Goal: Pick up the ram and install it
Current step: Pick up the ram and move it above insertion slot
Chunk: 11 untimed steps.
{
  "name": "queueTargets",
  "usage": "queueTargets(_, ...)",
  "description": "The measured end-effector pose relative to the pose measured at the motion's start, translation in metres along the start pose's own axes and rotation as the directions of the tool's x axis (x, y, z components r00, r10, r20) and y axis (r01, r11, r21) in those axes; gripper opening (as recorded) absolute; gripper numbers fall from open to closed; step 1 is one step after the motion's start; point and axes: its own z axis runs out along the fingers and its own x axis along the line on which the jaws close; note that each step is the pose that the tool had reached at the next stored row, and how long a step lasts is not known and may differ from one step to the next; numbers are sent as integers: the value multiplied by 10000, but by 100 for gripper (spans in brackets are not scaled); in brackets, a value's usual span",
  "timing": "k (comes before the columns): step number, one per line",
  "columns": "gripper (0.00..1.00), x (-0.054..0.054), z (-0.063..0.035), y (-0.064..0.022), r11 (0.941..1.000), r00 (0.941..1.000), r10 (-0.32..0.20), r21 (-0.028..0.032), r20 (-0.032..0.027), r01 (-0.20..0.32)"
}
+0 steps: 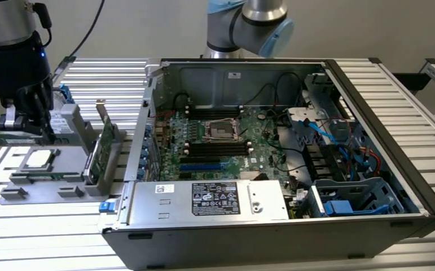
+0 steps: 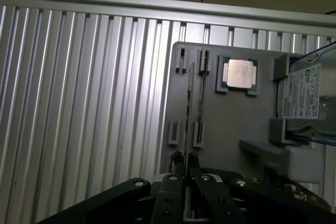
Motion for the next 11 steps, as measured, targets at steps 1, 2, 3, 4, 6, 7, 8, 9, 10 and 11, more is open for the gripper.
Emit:
queueTargets(1, 14, -13, -7, -20, 10000, 10000, -1, 1, 0, 1)
queueTargets(2, 14, -26, -13, -44, 10000, 10000, -2, 1, 0, 2)
queueTargets(3, 14, -38, -17, -67, 10000, 10000, -1, 2, 1, 1)
queueTargets(4, 14, -49, -23, -94, 10000, 10000, -1, 1, 0, 1)
queueTargets(6, 14, -63, -32, -150, 10000, 10000, -1, 2, 1, 1)
queueTargets(7, 14, -68, -38, -177, 10000, 10000, 0, 2, 1, 0)
queueTargets(8, 14, -73, -45, -204, 10000, 10000, -1, 2, 0, 1)
queueTargets(9, 14, -77, -56, -232, 10000, 10000, -1, 0, 0, 1)
queueTargets(10, 14, -79, -74, -255, 10000, 10000, -1, 2, 1, 1)
queueTargets(11, 14, -80, -100, -277, 10000, 10000, -1, 1, 0, 1)
